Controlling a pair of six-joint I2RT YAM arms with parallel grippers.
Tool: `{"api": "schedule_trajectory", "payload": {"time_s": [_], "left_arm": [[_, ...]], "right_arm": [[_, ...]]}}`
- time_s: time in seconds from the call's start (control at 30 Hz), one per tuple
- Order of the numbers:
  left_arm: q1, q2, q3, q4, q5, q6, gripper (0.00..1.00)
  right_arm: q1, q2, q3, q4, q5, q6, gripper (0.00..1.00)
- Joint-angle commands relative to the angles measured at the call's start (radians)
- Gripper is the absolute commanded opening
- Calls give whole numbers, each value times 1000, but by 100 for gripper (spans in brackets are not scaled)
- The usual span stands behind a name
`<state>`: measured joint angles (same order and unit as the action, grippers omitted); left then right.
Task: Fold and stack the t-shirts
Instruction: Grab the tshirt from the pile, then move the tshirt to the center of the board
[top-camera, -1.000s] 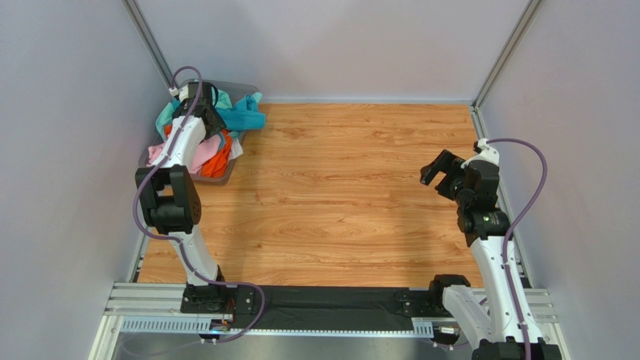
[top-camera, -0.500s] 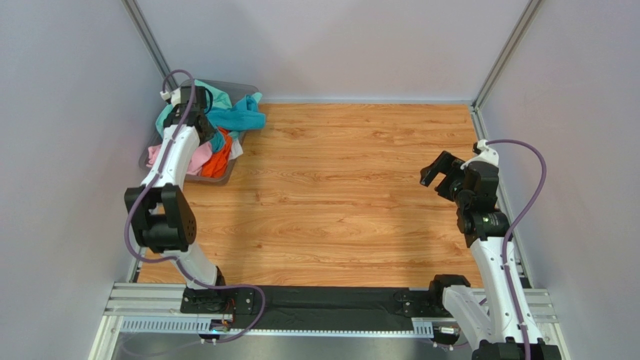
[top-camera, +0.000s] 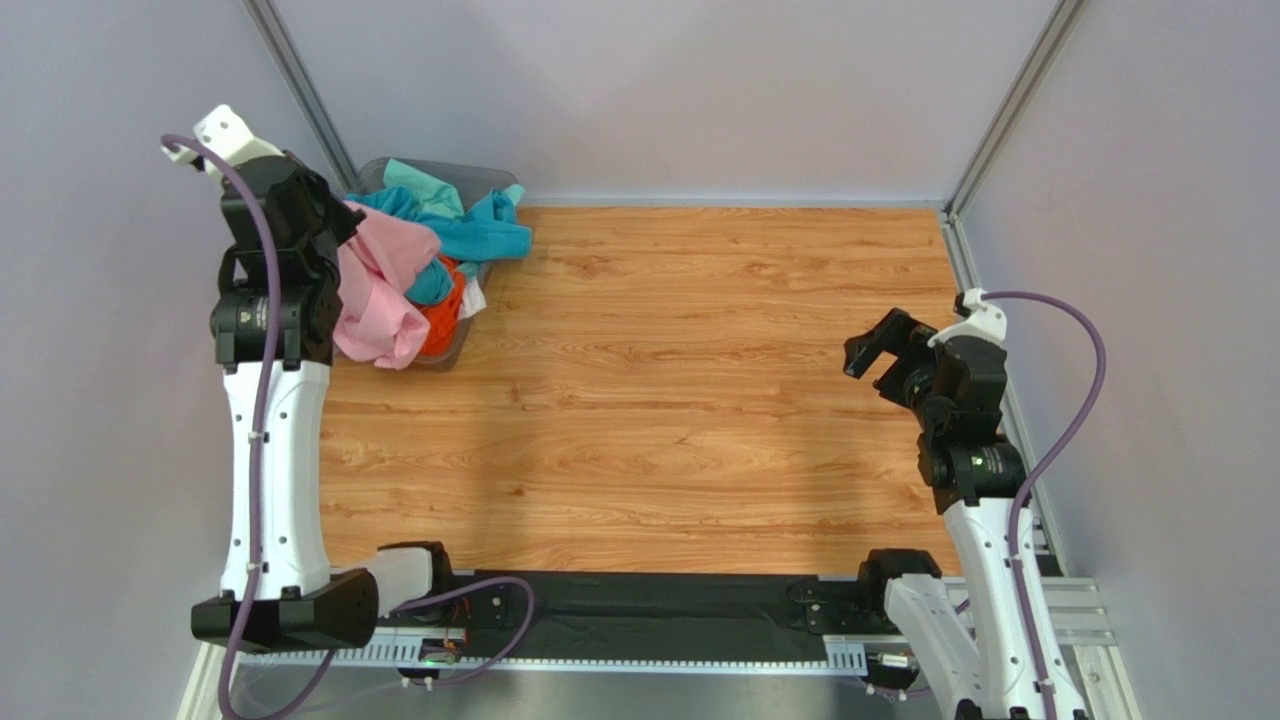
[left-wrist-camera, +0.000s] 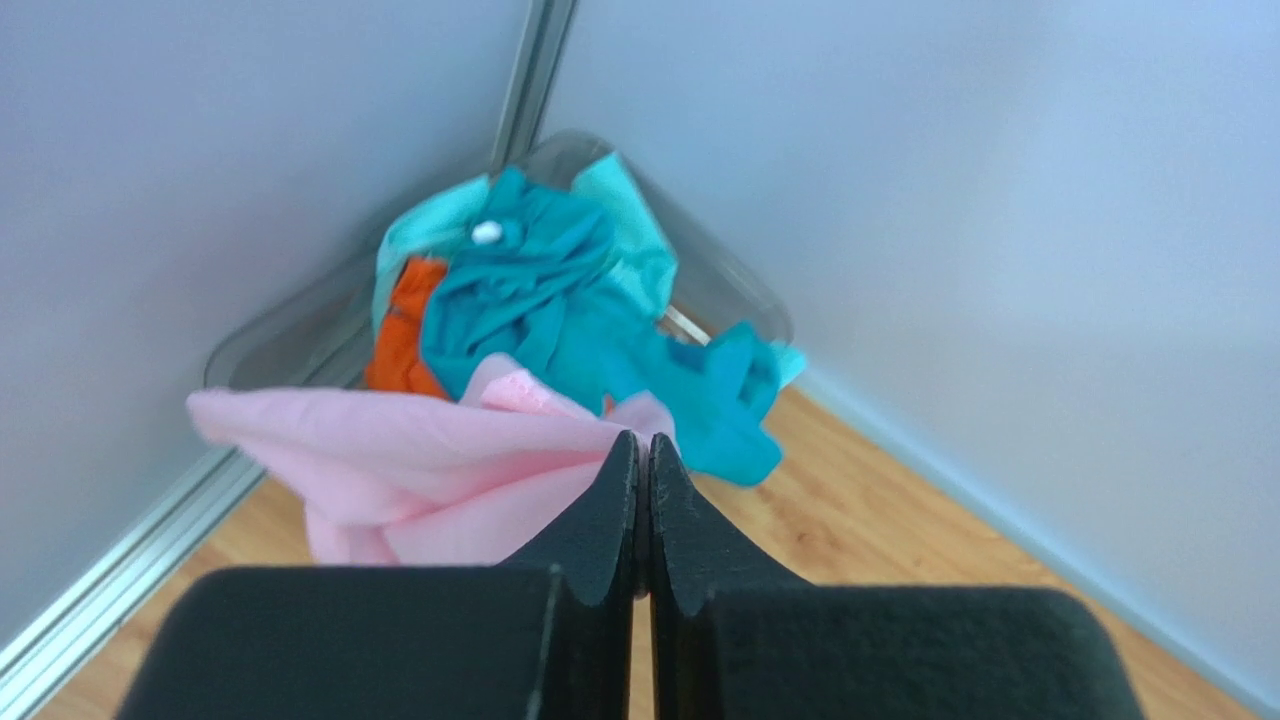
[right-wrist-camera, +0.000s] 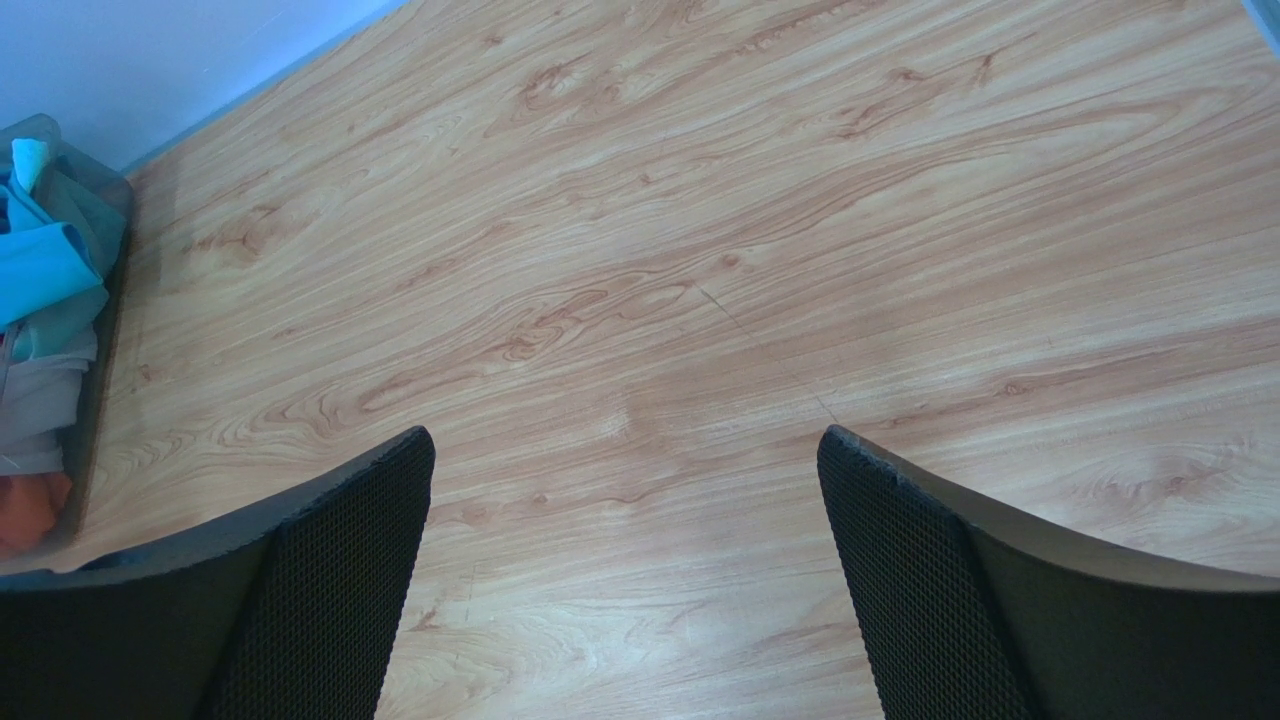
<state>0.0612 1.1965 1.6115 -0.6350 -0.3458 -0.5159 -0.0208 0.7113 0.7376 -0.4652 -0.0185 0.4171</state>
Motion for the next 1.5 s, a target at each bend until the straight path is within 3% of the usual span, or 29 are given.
{"api": "schedule_trajectory", "payload": {"time_s": [0.0, 0.2, 0.3, 0.37, 0.4, 0.6, 0.7, 0.8, 0.87, 0.97, 1.0, 1.1, 1.2, 1.3, 1.37, 1.47], "left_arm": [[2, -43, 115, 43, 60, 62, 0], [0, -95, 220, 96, 336, 45, 0], [-18, -91, 267, 126, 555, 19, 0], [-66, -78, 303, 135, 628, 14, 0], [-155, -69, 318, 146, 663, 17, 0], [-461, -11, 361, 230, 696, 50, 0], [-597, 66, 454, 230, 686, 65, 0], [-704, 155, 516, 219, 665, 103, 0], [-713, 181, 518, 218, 656, 105, 0], [-713, 126, 350, 230, 503, 116, 0], [-713, 98, 279, 254, 385, 116, 0], [-713, -18, -154, 316, 181, 71, 0], [-712, -84, -393, 356, 102, -19, 0], [-704, -61, -646, 348, 80, -116, 0], [-690, -16, -709, 327, 97, -166, 0], [-634, 32, -774, 301, 142, -211, 0]], "right_arm": [[-4, -15, -6, 28, -8, -9, 100], [-2, -21, -4, 30, -18, -6, 100], [-2, -30, -3, 30, -34, -6, 100], [-2, -44, 3, 28, -47, -6, 100], [-4, -61, 6, 23, -58, -8, 100], [-2, -139, 8, 0, -29, -12, 100], [-2, -185, -1, -6, 3, -17, 100], [-2, -207, -7, -12, 12, -24, 100], [-2, -208, -1, -27, 14, -31, 100], [-2, -200, 0, -47, 14, -29, 100], [-2, -196, -3, -44, 0, -29, 100], [-2, -167, -14, -32, -59, -26, 100], [-2, -112, -18, -13, -151, -32, 100], [16, -35, -30, 2, -340, -38, 100], [121, 26, -27, -21, -316, -53, 100], [361, 91, -29, -76, -86, -44, 100]]}}
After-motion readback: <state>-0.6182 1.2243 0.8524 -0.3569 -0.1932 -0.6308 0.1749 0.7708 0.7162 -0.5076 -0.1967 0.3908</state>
